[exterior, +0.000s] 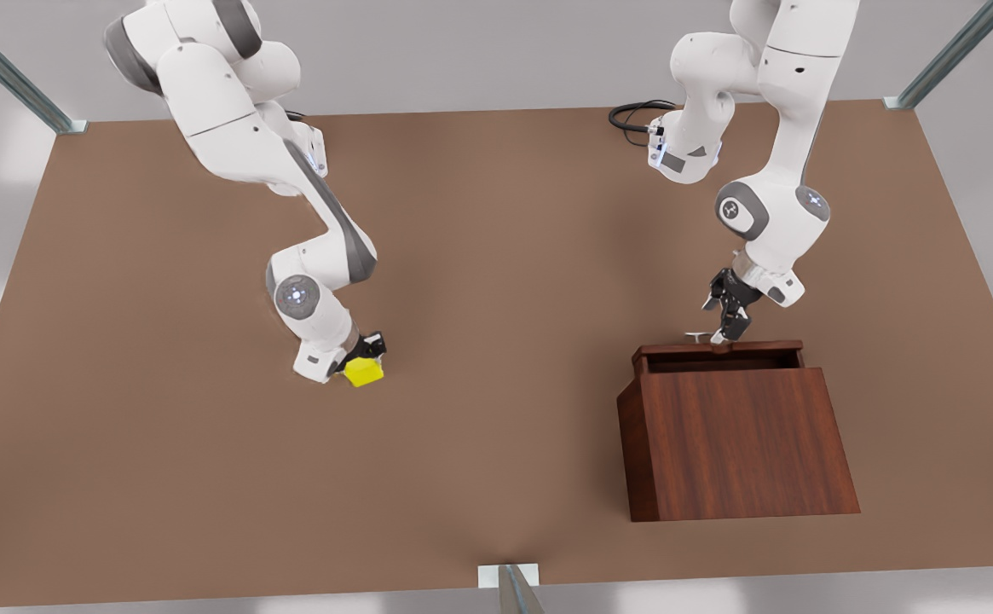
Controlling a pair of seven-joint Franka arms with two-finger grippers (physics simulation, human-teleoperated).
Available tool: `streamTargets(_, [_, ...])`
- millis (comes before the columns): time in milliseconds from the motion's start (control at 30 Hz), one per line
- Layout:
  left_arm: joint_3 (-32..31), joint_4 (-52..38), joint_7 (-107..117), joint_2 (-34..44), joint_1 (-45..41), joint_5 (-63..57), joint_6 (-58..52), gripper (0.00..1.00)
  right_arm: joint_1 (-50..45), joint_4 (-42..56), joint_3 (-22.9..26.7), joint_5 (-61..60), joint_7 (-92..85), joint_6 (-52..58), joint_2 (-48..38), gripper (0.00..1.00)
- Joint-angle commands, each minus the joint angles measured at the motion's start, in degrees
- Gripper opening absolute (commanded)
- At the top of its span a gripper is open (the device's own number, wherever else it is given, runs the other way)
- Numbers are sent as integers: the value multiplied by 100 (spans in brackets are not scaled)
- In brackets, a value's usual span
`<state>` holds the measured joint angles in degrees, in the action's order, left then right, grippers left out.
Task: Open the drawer with left arm, place the square in the middle with right arm, and place the square in the drawer with left arm
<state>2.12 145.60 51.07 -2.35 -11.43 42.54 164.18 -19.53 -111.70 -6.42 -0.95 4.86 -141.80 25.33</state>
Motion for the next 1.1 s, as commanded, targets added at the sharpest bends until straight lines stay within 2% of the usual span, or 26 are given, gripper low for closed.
streamTargets(0, [-1, 4, 0, 7, 0, 9, 0, 100, -42, 68, 1, 16, 41, 3, 50, 67])
streamTargets(133, [-1, 197, 0, 138, 9, 9, 0, 100, -1333, 1606, 27, 208, -64, 3, 982, 67])
streamTargets(167, [-1, 223, 0, 209, 9, 9, 0, 100, -1624, 2194, 36, 673, -100, 248, 1342, 67])
streamTargets(233, [-1, 373, 0, 314, 0, 9, 0, 100, -2152, 3426, 45, 824, -231, 785, 2010, 67])
streamTargets(267, [-1, 390, 0, 332, 0, 9, 0, 100, -2257, 3550, 45, 833, -600, 768, 2125, 67])
streamTargets(467, [8, 645, 44, 587, -88, 9, -9, 100, -2600, 3304, 18, 745, -1348, -217, 2257, 66])
streamTargets(567, [8, 724, 53, 666, -105, 9, 0, 100, -2811, 3418, -78, 306, -874, 451, 2099, 66])
streamTargets(633, [8, 821, 70, 727, -149, 9, 0, 100, -2925, 3436, -78, 314, -733, 495, 2073, 66])
streamTargets(700, [8, 891, 79, 833, -158, 9, -9, 100, -2890, 3269, -70, 385, -733, 1321, 1660, 66])
streamTargets(767, [8, 970, 211, 1008, -219, 9, -35, 100, -2846, 3049, -61, 402, -741, 1286, 1642, 67])
streamTargets(833, [8, 1006, 281, 1202, -255, 9, -158, 100, -2855, 3049, -43, 420, -741, 1260, 1738, 100])
streamTargets(1000, [43, 979, 229, 1949, -255, -88, -431, 100, -2864, 3075, -26, 420, -750, 1260, 1791, 100])
streamTargets(1067, [105, 786, 185, 2054, -255, -1062, -440, 100, -2838, 3014, 27, 420, -741, 1374, 1362, 100])
